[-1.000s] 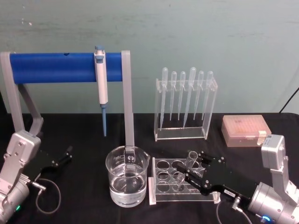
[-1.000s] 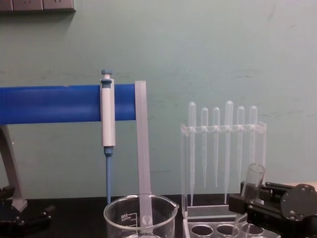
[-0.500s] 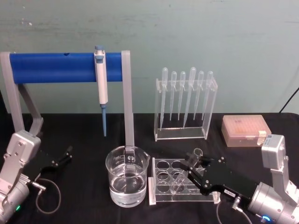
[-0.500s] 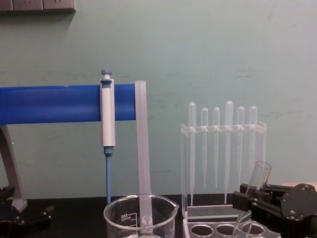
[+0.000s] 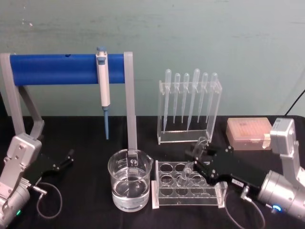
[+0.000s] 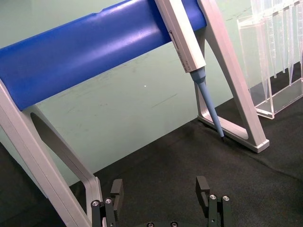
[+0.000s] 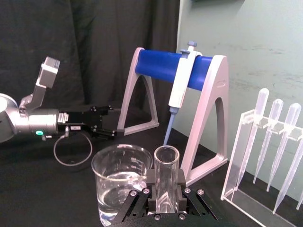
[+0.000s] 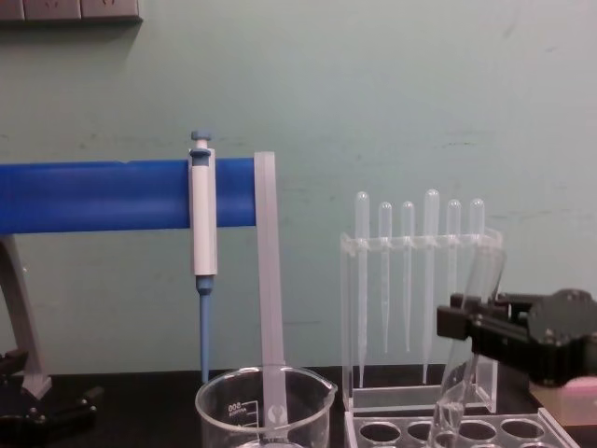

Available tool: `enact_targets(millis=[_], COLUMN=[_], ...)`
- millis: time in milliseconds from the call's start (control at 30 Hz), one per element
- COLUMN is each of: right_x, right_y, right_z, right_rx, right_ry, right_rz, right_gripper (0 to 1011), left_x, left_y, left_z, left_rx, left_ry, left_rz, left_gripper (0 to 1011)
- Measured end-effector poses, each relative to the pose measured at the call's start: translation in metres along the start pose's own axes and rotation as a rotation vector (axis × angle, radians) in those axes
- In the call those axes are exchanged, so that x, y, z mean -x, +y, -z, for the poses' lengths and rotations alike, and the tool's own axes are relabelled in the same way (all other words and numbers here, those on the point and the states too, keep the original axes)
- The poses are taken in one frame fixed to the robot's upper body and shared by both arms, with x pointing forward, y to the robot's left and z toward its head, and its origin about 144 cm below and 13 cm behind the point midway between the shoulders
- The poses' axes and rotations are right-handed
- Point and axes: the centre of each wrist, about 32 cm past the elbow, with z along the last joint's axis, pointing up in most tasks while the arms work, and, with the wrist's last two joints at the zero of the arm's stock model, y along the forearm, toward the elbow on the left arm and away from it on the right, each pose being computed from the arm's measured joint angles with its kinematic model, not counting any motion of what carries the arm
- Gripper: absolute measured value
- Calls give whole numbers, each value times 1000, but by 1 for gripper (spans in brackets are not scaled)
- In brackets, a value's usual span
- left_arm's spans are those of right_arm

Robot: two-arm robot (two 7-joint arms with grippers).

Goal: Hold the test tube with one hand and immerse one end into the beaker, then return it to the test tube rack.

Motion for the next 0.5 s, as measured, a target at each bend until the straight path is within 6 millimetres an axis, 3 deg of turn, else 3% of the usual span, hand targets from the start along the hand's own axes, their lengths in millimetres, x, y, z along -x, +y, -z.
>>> enact_targets(millis=[500], right_x=[-18], right_y=[15], right_z=[-66], right_rx=[52], right_ry=[-52], right_rz=[-71], right_gripper=[225], left_x=[0], left_y=[0], left_z=[0], left_rx=[0], left_ry=[0], left_rz=[0], left_gripper=[1000])
